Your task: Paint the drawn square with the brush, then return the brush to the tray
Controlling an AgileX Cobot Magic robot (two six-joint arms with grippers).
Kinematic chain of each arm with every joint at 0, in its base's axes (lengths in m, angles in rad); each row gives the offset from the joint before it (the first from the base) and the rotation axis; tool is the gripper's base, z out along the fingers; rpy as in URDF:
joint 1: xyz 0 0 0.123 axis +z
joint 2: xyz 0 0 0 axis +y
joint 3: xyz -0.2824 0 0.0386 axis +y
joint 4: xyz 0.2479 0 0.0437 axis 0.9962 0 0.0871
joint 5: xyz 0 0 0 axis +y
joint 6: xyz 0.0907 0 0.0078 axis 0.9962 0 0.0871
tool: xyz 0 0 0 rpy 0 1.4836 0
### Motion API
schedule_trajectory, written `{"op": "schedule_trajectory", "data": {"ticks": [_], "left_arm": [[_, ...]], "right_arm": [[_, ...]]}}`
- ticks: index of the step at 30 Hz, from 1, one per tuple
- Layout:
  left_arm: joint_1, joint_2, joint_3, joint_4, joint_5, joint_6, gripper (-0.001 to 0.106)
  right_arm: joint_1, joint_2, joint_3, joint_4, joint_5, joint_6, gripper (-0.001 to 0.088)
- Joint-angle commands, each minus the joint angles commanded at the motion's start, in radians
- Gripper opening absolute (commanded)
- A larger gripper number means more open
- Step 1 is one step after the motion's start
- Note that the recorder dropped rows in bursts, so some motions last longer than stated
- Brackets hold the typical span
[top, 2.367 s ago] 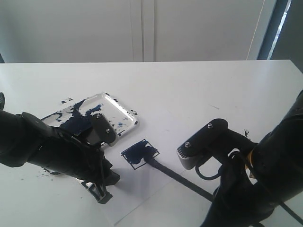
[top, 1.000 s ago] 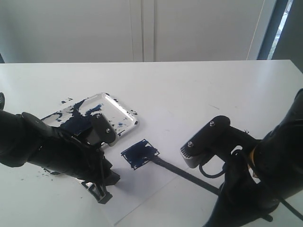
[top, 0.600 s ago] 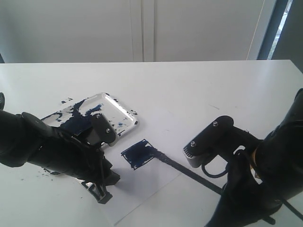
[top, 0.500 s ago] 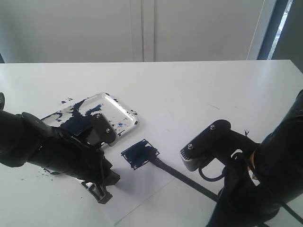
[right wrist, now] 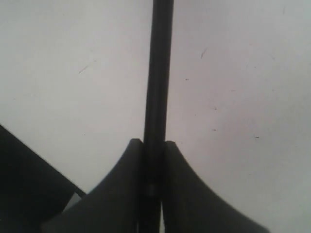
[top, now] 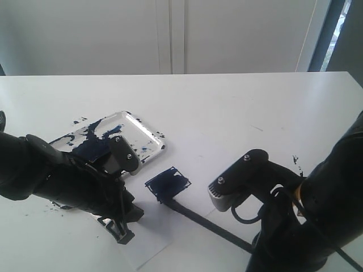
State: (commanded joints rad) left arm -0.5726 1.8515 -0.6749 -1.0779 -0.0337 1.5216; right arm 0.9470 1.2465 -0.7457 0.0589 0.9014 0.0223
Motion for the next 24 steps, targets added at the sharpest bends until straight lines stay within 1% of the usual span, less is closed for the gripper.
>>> {"op": "schedule_trajectory", "data": {"ticks": [11,14,17,20,21,24], "left_arm": [[0.000,0.000,0.000,0.000,0.000,0.000,0.047],[0.000,0.000,0.000,0.000,0.000,0.000,0.047],[0.000,0.000,0.000,0.000,0.000,0.000,0.047],[0.000,0.000,0.000,0.000,0.002,0.000,0.047],[0.000,0.000,0.000,0.000,0.002,0.000,0.047],[0.000,0.000,0.000,0.000,0.002,-0.002,0.047]], "right_arm": [[0.000,0.000,0.000,-0.004,-0.027,0.000,0.0000],[0.000,0.000,0.000,-0.006,-0.068,0.000,0.0000],[0.000,0.000,0.000,-0.011,-0.136,0.000,0.0000],[0.000,0.000,0.000,-0.012,-0.168,0.003,0.0000],[0.000,0.000,0.000,-0.035,-0.179,0.011,0.0000],[0.000,0.000,0.000,-0.149,-0.199,0.114,0.0000]]}}
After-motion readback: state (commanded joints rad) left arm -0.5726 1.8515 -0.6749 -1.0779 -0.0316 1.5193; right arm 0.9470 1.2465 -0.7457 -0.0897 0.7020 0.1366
